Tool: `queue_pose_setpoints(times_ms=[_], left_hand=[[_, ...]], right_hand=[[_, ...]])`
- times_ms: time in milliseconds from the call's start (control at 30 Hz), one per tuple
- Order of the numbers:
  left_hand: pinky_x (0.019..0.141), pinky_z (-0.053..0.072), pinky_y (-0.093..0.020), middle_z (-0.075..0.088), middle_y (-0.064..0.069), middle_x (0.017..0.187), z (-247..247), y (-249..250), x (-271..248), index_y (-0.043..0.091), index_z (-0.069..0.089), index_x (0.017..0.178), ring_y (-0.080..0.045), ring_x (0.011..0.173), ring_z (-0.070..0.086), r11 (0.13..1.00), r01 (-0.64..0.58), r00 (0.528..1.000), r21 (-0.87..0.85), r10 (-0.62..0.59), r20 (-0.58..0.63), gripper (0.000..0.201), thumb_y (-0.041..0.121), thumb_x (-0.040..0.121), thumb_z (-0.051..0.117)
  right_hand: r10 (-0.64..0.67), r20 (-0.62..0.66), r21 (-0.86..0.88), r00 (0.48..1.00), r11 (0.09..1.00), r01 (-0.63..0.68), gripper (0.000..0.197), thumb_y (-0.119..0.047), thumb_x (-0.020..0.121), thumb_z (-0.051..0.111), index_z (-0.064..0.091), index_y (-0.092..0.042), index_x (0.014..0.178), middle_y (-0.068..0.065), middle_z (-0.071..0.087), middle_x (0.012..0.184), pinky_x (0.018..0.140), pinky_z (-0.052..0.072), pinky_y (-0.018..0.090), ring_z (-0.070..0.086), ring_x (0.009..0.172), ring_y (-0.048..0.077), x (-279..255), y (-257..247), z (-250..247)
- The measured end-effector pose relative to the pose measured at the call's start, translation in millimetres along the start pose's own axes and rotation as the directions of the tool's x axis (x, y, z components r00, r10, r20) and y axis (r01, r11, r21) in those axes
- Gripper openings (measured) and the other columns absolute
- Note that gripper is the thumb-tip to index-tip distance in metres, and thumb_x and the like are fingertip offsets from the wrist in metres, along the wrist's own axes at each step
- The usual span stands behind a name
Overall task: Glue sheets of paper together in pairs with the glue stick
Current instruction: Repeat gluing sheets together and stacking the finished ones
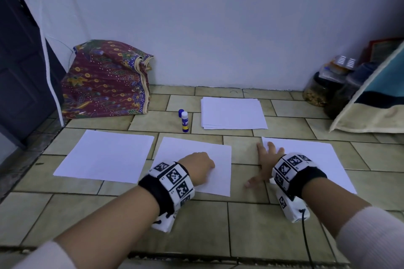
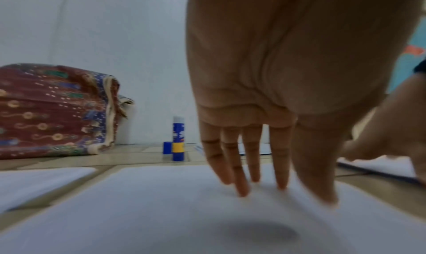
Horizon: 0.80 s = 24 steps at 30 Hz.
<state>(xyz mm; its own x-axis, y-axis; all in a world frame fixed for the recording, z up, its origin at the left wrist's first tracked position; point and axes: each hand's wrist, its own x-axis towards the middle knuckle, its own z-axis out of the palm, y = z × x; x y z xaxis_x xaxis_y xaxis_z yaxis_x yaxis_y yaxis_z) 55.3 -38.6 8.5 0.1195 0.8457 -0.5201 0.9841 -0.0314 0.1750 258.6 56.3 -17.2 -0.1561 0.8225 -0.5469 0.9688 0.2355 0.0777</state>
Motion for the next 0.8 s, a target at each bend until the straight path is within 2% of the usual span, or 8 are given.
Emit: queue_pose_setpoints(times_ms=[67, 133, 233, 333, 433, 567, 667, 800], left_hand=[[0.099, 0.039, -0.034, 0.034, -0.004, 0.145, 2.3, -12.2, -1.8, 0.020, 0.040, 0.143, -0.024, 0.129, 0.035, 0.995, -0.079, 0.997, 0.053, 0.080, -0.011, 0.067, -0.011, 0.084, 0.050], [0.093, 0.036, -0.031, 0.027, -0.001, 0.148, 6.6, -20.6, -3.6, 0.028, 0.034, 0.144, -0.022, 0.133, 0.025, 0.985, -0.120, 0.990, 0.121, 0.128, -0.056, 0.078, -0.015, 0.080, 0.048], [0.108, 0.027, -0.042, 0.010, -0.003, 0.157, 11.6, -29.7, -1.5, 0.032, 0.025, 0.148, -0.026, 0.145, 0.001, 0.985, -0.075, 0.993, 0.156, 0.088, -0.078, 0.078, -0.004, 0.086, 0.056], [0.114, 0.012, -0.061, -0.011, -0.004, 0.160, 8.1, -32.3, -0.5, 0.026, 0.006, 0.153, -0.035, 0.145, -0.019, 0.994, 0.026, 1.000, 0.106, -0.026, 0.001, 0.084, 0.010, 0.092, 0.060], [0.110, 0.018, -0.066, -0.017, 0.000, 0.160, 5.3, -36.9, 3.1, 0.027, -0.003, 0.154, -0.040, 0.144, -0.015, 0.996, 0.074, 0.992, 0.054, -0.079, 0.097, 0.085, 0.021, 0.095, 0.058], [0.111, 0.023, -0.063, -0.018, 0.004, 0.160, 6.6, -45.9, 5.8, 0.032, -0.005, 0.153, -0.041, 0.144, -0.013, 0.997, 0.062, 0.989, 0.046, -0.068, 0.128, 0.085, 0.026, 0.095, 0.057], [0.112, 0.021, -0.062, -0.018, 0.007, 0.159, 8.2, -48.7, 7.8, 0.034, -0.004, 0.153, -0.039, 0.145, -0.015, 0.999, 0.047, 0.991, 0.006, -0.048, 0.125, 0.084, 0.026, 0.095, 0.057], [0.110, 0.023, -0.063, -0.021, 0.007, 0.159, 12.4, -51.7, 13.8, 0.034, -0.007, 0.152, -0.041, 0.144, -0.016, 0.998, 0.056, 0.988, 0.039, -0.061, 0.144, 0.086, 0.028, 0.095, 0.057]], right_hand=[[-0.011, -0.055, -0.016, 0.998, 1.000, 0.010, 0.140, -0.082, 0.041, 0.070, 0.003, -0.023, 0.148, 0.007, 0.009, 0.153, 0.110, 0.021, 0.062, 0.012, 0.140, 0.038, 1.8, 0.7, -4.5], [-0.005, -0.082, -0.079, 0.997, 0.997, -0.002, 0.134, -0.085, 0.044, 0.065, 0.010, -0.021, 0.147, 0.010, 0.012, 0.153, 0.108, 0.010, 0.069, 0.004, 0.142, 0.039, 1.7, -1.1, -10.0], [0.007, -0.146, -0.173, 0.989, 0.984, -0.033, 0.127, -0.087, 0.050, 0.059, 0.018, -0.015, 0.147, 0.015, -0.004, 0.157, 0.106, -0.002, 0.070, -0.018, 0.141, 0.042, -5.2, -11.5, -21.0], [-0.028, -0.228, -0.196, 0.973, 0.980, -0.018, 0.123, -0.086, 0.053, 0.059, 0.022, -0.014, 0.146, 0.015, -0.013, 0.157, 0.106, -0.002, 0.069, -0.022, 0.140, 0.043, -14.2, -28.6, -39.3], [-0.115, -0.268, -0.086, 0.956, 0.992, 0.095, 0.111, -0.076, 0.063, 0.063, 0.023, -0.015, 0.146, 0.013, 0.007, 0.157, 0.109, 0.011, 0.063, 0.000, 0.144, 0.038, -12.5, -53.1, -64.7], [-0.330, -0.311, 0.260, 0.891, 0.872, 0.414, 0.078, -0.049, 0.078, 0.071, 0.037, -0.016, 0.141, 0.008, 0.045, 0.140, 0.102, 0.035, 0.034, 0.041, 0.129, 0.024, 10.1, -96.5, -86.6], [-0.341, -0.286, 0.438, 0.896, 0.785, 0.438, 0.065, -0.039, 0.081, 0.072, 0.045, -0.018, 0.136, 0.004, 0.053, 0.133, 0.090, 0.038, 0.023, 0.051, 0.120, 0.017, 28.0, -126.0, -89.2], [-0.355, -0.307, 0.462, 0.883, 0.756, 0.464, 0.054, -0.032, 0.081, 0.073, 0.054, -0.018, 0.130, 0.001, 0.058, 0.118, 0.083, 0.040, 0.021, 0.056, 0.108, 0.016, 41.0, -156.0, -87.7]])
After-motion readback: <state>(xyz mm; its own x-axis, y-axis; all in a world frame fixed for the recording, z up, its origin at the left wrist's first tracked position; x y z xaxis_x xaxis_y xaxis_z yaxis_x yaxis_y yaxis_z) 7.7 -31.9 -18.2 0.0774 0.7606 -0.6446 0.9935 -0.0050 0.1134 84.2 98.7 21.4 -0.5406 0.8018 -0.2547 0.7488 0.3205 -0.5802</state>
